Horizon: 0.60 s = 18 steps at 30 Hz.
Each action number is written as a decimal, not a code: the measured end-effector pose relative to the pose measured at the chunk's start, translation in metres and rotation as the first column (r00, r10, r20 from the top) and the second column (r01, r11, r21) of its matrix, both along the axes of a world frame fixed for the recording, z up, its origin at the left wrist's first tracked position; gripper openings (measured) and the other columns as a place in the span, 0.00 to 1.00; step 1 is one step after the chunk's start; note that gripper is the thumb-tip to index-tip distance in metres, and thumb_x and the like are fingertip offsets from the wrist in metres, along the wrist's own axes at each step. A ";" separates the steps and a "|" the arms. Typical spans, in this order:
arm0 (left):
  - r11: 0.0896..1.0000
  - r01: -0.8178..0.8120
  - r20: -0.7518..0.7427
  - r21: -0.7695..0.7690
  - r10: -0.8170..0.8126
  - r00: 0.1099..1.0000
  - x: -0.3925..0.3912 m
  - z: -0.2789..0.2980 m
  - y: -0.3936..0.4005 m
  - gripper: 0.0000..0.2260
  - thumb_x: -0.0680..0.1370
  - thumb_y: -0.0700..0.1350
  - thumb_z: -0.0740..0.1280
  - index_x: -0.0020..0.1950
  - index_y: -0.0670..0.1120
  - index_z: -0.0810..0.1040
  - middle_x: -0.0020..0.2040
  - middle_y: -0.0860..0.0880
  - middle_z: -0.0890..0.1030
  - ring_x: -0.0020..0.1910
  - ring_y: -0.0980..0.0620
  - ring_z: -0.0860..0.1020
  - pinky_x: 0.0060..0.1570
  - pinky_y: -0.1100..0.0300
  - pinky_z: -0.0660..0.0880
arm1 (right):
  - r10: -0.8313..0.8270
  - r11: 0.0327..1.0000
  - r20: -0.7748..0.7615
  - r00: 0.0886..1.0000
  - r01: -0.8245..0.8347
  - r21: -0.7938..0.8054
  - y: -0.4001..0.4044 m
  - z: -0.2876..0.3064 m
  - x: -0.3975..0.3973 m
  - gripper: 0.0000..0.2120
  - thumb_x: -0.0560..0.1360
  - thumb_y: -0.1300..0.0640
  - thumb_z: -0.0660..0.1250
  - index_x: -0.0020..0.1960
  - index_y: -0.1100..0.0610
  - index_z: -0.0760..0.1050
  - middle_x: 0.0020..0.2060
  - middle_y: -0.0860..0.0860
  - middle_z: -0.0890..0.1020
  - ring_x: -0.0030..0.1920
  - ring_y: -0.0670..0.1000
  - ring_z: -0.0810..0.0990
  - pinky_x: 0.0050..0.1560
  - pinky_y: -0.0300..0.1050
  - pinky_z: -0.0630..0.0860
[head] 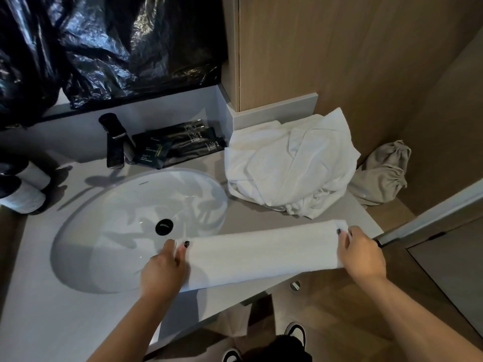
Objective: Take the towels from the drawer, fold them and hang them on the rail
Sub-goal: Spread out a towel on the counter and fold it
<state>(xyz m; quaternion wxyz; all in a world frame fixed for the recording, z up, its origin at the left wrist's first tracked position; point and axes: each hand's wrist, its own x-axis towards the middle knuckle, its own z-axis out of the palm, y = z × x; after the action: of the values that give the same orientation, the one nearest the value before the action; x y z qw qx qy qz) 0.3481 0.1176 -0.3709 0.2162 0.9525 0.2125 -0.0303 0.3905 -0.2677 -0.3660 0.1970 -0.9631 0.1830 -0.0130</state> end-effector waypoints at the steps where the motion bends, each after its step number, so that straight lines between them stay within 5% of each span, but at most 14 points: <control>1: 0.999 -0.012 -0.047 0.037 0.013 0.999 0.003 0.000 -0.001 0.15 0.83 0.56 0.54 0.51 0.46 0.71 0.33 0.46 0.73 0.37 0.40 0.75 0.40 0.52 0.73 | -0.015 1.000 0.001 1.000 0.015 -0.001 0.001 -0.002 0.000 0.11 0.82 0.51 0.59 0.44 0.57 0.69 0.35 0.54 0.77 0.35 0.57 0.75 0.35 0.50 0.73; 4: 0.986 0.013 -0.074 0.167 0.000 0.997 0.012 0.004 -0.006 0.15 0.83 0.54 0.56 0.60 0.45 0.73 0.47 0.43 0.80 0.47 0.41 0.78 0.43 0.53 0.70 | -0.054 0.998 0.001 0.999 0.054 0.023 0.007 -0.005 -0.001 0.11 0.82 0.52 0.58 0.49 0.59 0.71 0.40 0.57 0.80 0.38 0.59 0.78 0.38 0.53 0.77; 7: 0.930 0.240 0.205 0.277 -0.301 0.931 0.017 0.009 -0.026 0.16 0.80 0.47 0.64 0.62 0.39 0.77 0.58 0.39 0.80 0.56 0.38 0.79 0.51 0.45 0.77 | -0.061 0.996 0.051 0.997 0.064 -0.055 0.016 -0.003 -0.002 0.13 0.80 0.57 0.62 0.62 0.62 0.72 0.54 0.60 0.79 0.55 0.62 0.78 0.54 0.58 0.74; 9: 0.845 0.473 0.182 0.248 -0.520 0.834 0.017 0.007 -0.051 0.22 0.80 0.52 0.59 0.69 0.41 0.75 0.66 0.41 0.77 0.66 0.41 0.76 0.65 0.43 0.72 | -0.003 0.987 0.097 0.995 0.018 -0.157 0.026 0.001 0.001 0.20 0.77 0.63 0.64 0.69 0.63 0.69 0.65 0.62 0.73 0.66 0.63 0.71 0.62 0.59 0.65; 12: 0.722 0.660 -0.078 0.209 -0.660 0.747 0.013 -0.004 -0.081 0.29 0.82 0.58 0.42 0.81 0.48 0.56 0.79 0.49 0.60 0.79 0.50 0.57 0.77 0.48 0.48 | 0.379 0.925 0.219 0.899 -0.364 -0.107 0.059 0.009 0.000 0.22 0.74 0.70 0.63 0.68 0.66 0.72 0.66 0.64 0.74 0.67 0.65 0.72 0.69 0.57 0.63; 15: 0.730 0.641 -0.067 0.236 -0.646 0.760 0.014 -0.010 -0.080 0.29 0.81 0.58 0.43 0.80 0.48 0.59 0.78 0.49 0.64 0.78 0.51 0.60 0.77 0.48 0.52 | 0.736 0.677 0.164 0.657 -0.709 -0.197 0.102 0.000 -0.015 0.24 0.68 0.63 0.71 0.64 0.65 0.77 0.60 0.60 0.80 0.61 0.61 0.80 0.63 0.56 0.73; 18: 0.708 0.649 -0.089 0.278 -0.654 0.751 0.017 -0.013 -0.075 0.30 0.80 0.60 0.44 0.80 0.50 0.58 0.78 0.50 0.64 0.78 0.51 0.60 0.76 0.47 0.53 | 0.719 0.688 0.043 0.693 -0.703 -0.179 0.116 -0.011 -0.016 0.23 0.77 0.55 0.63 0.69 0.63 0.73 0.67 0.57 0.76 0.70 0.55 0.73 0.71 0.54 0.66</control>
<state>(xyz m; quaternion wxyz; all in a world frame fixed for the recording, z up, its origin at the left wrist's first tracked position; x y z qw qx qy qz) 0.3650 0.0427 -0.3834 0.0504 0.9872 -0.1366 -0.0655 0.3747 -0.1518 -0.3765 0.1238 -0.9682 -0.2174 -0.0019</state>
